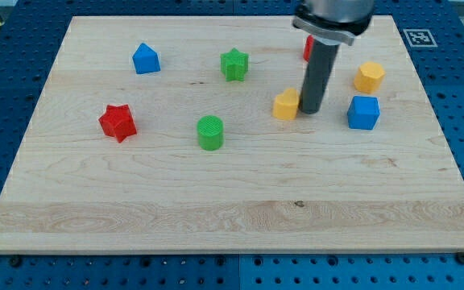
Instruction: Move the green circle closer to the yellow heart
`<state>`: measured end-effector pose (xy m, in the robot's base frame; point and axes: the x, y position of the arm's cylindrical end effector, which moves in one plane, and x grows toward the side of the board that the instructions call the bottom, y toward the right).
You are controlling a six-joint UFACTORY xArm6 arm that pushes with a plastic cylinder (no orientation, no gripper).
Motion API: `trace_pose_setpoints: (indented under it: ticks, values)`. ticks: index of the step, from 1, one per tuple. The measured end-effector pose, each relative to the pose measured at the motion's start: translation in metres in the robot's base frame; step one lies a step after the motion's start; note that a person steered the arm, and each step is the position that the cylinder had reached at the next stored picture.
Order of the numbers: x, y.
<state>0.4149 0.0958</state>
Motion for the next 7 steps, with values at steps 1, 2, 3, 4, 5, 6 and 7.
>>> trace_pose_setpoints:
  ticks: [1, 2, 3, 4, 5, 6, 7]
  values:
    - [0.000, -0.021]
    - [0.000, -0.024]
    - [0.005, 0.000]
    - [0.047, 0.012]
    - [0.101, 0.005]
    - [0.151, -0.053]
    - [0.174, -0.113]
